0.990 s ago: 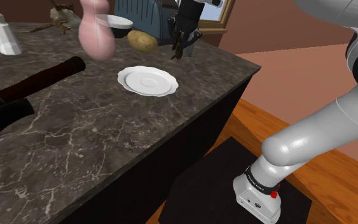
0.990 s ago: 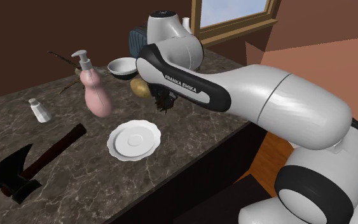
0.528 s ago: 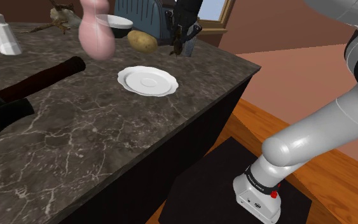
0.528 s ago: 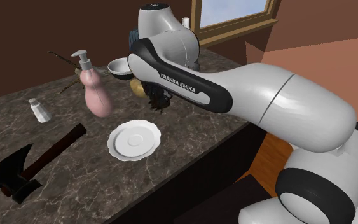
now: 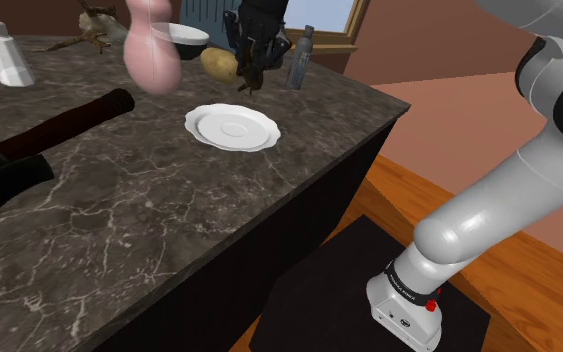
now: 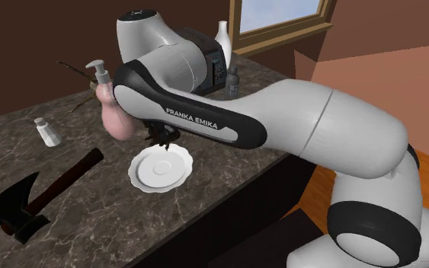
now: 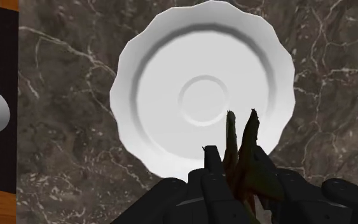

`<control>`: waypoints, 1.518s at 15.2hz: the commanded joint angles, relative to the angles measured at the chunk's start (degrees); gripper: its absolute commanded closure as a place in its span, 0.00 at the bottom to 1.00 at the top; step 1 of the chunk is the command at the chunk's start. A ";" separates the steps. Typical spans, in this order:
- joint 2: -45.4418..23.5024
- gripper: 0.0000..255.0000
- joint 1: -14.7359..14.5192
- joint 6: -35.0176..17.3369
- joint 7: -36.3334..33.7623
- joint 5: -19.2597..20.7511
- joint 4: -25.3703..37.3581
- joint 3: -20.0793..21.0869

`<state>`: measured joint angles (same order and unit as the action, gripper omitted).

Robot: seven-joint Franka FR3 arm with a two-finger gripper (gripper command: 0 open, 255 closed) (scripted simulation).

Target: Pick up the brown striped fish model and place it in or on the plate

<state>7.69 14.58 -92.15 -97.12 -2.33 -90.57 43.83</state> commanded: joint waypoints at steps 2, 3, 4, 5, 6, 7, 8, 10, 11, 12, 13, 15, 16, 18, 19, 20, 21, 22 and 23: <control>-3.30 1.00 -1.64 0.21 -5.44 2.73 2.52 3.66; -2.86 1.00 -1.64 -0.65 -5.24 2.39 1.37 3.46; -2.44 1.00 -1.61 -1.49 -5.05 2.07 0.24 3.30; -2.05 1.00 -1.58 -2.33 -4.88 1.77 -0.86 3.17; -1.69 1.00 -1.56 -3.16 -4.71 1.49 -1.94 3.04; -1.35 1.00 -1.55 -3.98 -4.57 1.23 -3.00 2.93; -1.03 1.00 -1.55 -4.80 -4.43 1.00 -4.03 2.83; -0.47 1.00 -1.56 -6.41 -4.19 0.57 -6.04 2.66; -0.22 1.00 -1.58 -7.21 -4.09 0.39 -7.01 2.59; 0.01 1.00 -1.60 -8.00 -4.00 0.22 -7.97 2.53; 0.21 1.00 -1.62 -8.80 -3.92 0.06 -8.91 2.48; 0.55 1.00 -1.67 -10.32 -3.79 -0.19 -10.67 2.42; 0.55 1.00 -1.67 -10.32 -3.79 -0.20 -10.67 2.41; 0.55 1.00 -1.67 -10.32 -3.79 -0.19 -10.67 2.42; 0.55 1.00 -1.67 -10.32 -3.79 -0.19 -10.67 2.41; 0.55 1.00 -1.68 -10.32 -3.79 -0.19 -10.67 2.41; 0.54 1.00 -1.68 -10.32 -3.79 -0.19 -10.67 2.41; 0.54 1.00 -1.68 -10.32 -3.79 -0.19 -10.67 2.41; 0.56 0.00 -1.69 -10.31 -3.81 -0.20 -10.67 2.42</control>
<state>8.29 12.90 -102.47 -100.92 -2.51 -101.17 46.24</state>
